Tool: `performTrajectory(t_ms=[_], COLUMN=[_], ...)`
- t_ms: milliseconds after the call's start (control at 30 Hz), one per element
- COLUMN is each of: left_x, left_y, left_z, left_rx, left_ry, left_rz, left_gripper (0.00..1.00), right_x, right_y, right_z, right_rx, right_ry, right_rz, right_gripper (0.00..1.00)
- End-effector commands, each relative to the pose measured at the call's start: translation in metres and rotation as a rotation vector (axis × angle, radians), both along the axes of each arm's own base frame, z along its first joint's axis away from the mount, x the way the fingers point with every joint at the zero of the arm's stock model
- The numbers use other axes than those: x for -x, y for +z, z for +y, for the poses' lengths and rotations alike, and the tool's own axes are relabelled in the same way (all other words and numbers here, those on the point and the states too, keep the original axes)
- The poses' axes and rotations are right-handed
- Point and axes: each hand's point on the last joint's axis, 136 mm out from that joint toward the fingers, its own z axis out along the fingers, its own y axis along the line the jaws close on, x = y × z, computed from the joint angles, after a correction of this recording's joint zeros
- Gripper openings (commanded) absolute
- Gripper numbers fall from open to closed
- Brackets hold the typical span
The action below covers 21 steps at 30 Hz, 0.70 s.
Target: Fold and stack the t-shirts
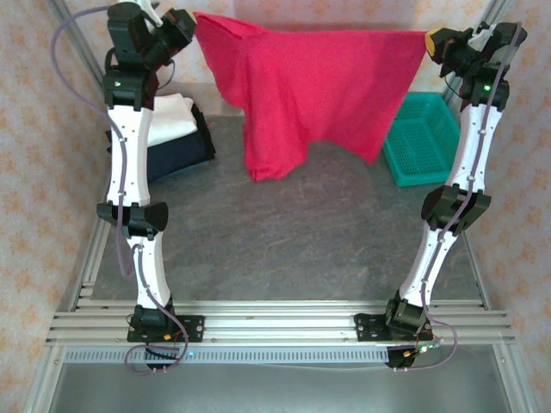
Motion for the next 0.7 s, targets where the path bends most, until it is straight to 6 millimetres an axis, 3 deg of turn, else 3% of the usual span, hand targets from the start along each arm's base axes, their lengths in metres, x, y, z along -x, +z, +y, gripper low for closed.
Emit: performTrajectory(t_ms=[0, 67, 133, 267, 333, 367, 433, 500, 533, 600, 667], left_x=[0.08, 0.097, 0.115, 0.144, 0.159, 0.173, 0.209, 0.252, 0.276, 0.318, 0.351], left_y=[0.09, 0.078, 0.051, -0.044, -0.121, -0.145, -0.241, -0.314, -0.351, -0.396, -0.425], left_z=[-0.01, -0.024, -0.041, -0.073, -0.068, -0.061, -0.04, -0.019, -0.008, 0.007, 0.02], left_rx=[-0.096, -0.189, -0.279, -0.407, -0.387, -0.355, -0.293, -0.255, -0.232, -0.171, -0.098], left_ry=[-0.087, -0.133, -0.185, -0.273, -0.22, -0.189, -0.095, 0.001, 0.057, 0.135, 0.227], left_rz=[-0.256, -0.216, -0.116, 0.119, 0.28, 0.327, 0.54, 0.704, 0.798, 0.909, 0.991], left_gripper=[0.0, 0.0, 0.0, 0.0, 0.0, 0.0, 0.0, 0.0, 0.07, 0.47, 0.7], right_x=[0.048, 0.067, 0.089, 0.139, 0.175, 0.187, 0.227, 0.269, 0.298, 0.338, 0.367], right_y=[0.044, 0.028, 0.001, -0.071, -0.139, -0.163, -0.229, -0.284, -0.319, -0.359, -0.387], right_z=[0.001, 0.006, 0.013, 0.03, 0.042, 0.046, 0.051, 0.057, 0.056, 0.06, 0.058], right_rx=[0.012, 0.075, 0.135, 0.153, 0.16, 0.15, 0.121, 0.137, 0.156, 0.166, 0.179], right_ry=[0.0, 0.012, 0.023, 0.061, 0.09, 0.097, 0.083, 0.081, 0.064, 0.07, 0.038], right_rz=[-0.02, 0.044, 0.125, 0.247, 0.399, 0.446, 0.577, 0.696, 0.809, 0.926, 1.046], right_gripper=[0.0, 0.0, 0.0, 0.0, 0.0, 0.0, 0.0, 0.01, 0.09, 0.26, 0.49])
